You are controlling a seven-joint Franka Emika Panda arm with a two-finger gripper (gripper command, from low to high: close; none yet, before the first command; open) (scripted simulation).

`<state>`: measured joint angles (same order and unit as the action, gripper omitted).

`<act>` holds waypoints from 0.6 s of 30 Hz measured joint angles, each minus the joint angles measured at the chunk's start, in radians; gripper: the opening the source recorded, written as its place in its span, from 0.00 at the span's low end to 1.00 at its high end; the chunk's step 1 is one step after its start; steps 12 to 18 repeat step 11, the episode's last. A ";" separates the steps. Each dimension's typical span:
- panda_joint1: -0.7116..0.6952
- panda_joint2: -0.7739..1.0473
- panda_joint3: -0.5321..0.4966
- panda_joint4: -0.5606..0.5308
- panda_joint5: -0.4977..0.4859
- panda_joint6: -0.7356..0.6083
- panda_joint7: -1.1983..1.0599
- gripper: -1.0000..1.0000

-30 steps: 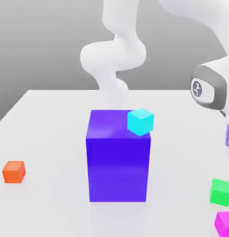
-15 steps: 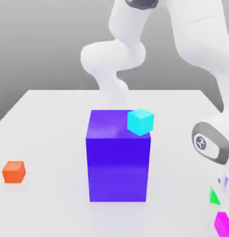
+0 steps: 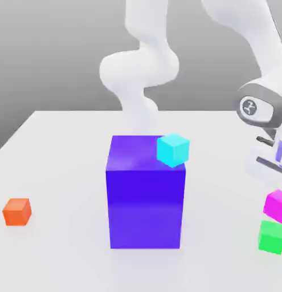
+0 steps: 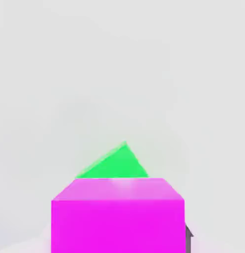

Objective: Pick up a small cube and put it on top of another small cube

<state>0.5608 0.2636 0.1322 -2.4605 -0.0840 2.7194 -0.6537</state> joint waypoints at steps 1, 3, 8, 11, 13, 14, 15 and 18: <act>0.004 0.024 -0.006 0.001 -0.008 0.023 0.005 1.00; 0.004 0.024 -0.006 0.001 -0.008 0.023 0.005 1.00; 0.004 0.024 -0.006 0.000 -0.008 0.025 0.004 1.00; -0.002 -0.062 0.008 -0.005 0.023 -0.054 -0.019 1.00; -0.002 -0.062 0.008 -0.005 0.023 -0.054 -0.019 1.00; -0.002 -0.062 0.008 -0.005 0.023 -0.054 -0.019 1.00; -0.002 -0.062 0.008 -0.005 0.023 -0.054 -0.019 1.00; -0.002 -0.062 0.008 -0.005 0.023 -0.054 -0.019 1.00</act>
